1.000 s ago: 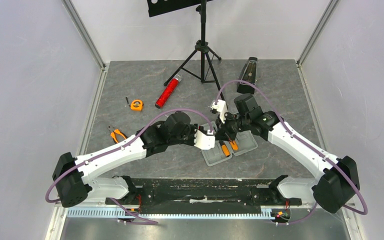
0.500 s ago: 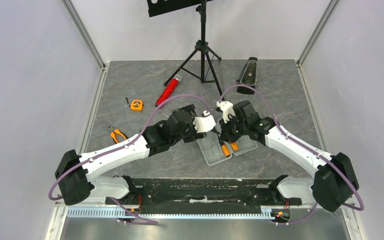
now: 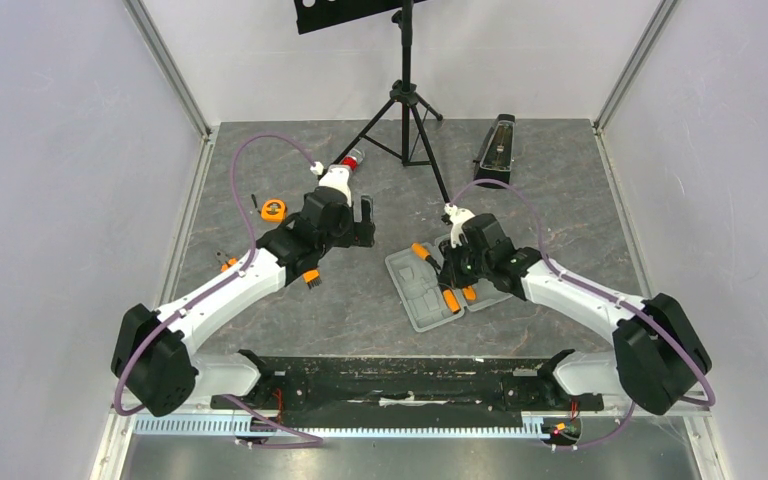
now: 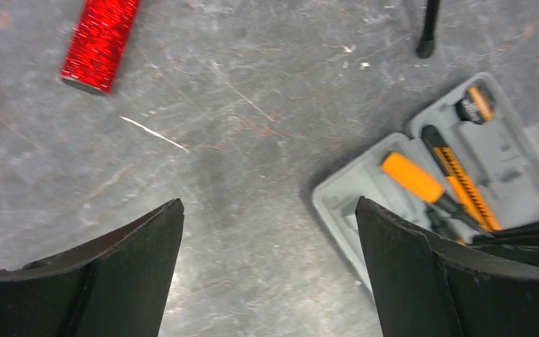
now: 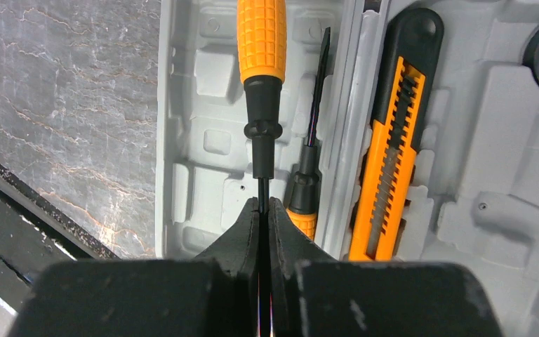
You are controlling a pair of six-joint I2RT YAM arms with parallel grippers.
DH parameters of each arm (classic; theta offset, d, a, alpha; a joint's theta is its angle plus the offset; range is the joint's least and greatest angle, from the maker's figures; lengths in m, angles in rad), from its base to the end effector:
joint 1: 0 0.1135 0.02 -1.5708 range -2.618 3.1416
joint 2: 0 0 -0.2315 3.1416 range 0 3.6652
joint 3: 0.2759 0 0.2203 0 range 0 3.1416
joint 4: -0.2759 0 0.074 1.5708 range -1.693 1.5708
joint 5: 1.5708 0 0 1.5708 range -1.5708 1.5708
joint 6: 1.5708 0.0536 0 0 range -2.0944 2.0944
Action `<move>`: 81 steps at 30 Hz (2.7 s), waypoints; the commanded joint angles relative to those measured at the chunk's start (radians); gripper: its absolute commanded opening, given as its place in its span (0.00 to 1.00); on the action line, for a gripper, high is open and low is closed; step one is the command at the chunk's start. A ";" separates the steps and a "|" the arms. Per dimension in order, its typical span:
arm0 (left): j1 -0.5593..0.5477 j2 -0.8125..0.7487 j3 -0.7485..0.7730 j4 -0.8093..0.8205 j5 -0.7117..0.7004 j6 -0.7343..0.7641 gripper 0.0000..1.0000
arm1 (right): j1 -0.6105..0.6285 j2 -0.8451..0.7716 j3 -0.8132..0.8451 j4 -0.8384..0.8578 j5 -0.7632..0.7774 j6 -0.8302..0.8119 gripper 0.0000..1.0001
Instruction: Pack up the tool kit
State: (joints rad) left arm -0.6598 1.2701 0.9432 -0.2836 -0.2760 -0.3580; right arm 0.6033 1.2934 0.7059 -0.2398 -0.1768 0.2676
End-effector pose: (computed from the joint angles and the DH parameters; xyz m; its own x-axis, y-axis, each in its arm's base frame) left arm 0.2257 -0.1566 0.2514 -0.5691 0.0148 -0.8222 0.2284 0.9633 -0.1408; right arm 0.2022 0.1508 0.1753 -0.7582 -0.2063 -0.6185 -0.4729 0.8271 0.3038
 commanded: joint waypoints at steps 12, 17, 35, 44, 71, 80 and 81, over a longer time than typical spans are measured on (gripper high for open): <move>0.000 0.059 -0.020 0.077 0.183 -0.315 0.94 | 0.015 0.081 -0.033 0.082 0.019 0.078 0.06; 0.000 0.070 -0.023 0.086 0.201 -0.336 0.93 | 0.016 0.097 -0.038 0.096 0.041 0.092 0.08; 0.000 0.110 -0.011 0.101 0.298 -0.378 0.92 | 0.023 0.054 -0.025 0.103 -0.025 0.097 0.23; -0.014 0.208 0.064 0.115 0.413 -0.410 0.73 | 0.024 0.022 -0.023 0.067 -0.004 0.050 0.22; -0.061 0.575 0.282 0.083 0.455 -0.466 0.68 | 0.023 0.024 -0.102 0.109 -0.119 -0.026 0.21; -0.061 0.612 0.305 0.086 0.474 -0.482 0.67 | 0.023 0.028 -0.111 0.122 -0.143 -0.031 0.21; -0.061 0.618 0.308 0.088 0.477 -0.485 0.67 | 0.022 0.028 -0.112 0.126 -0.148 -0.030 0.21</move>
State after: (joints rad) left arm -0.7158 1.8603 1.2015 -0.2077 0.1699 -0.7952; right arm 0.6243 1.3197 0.6025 -0.1623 -0.2977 0.2565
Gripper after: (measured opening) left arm 0.676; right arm 0.209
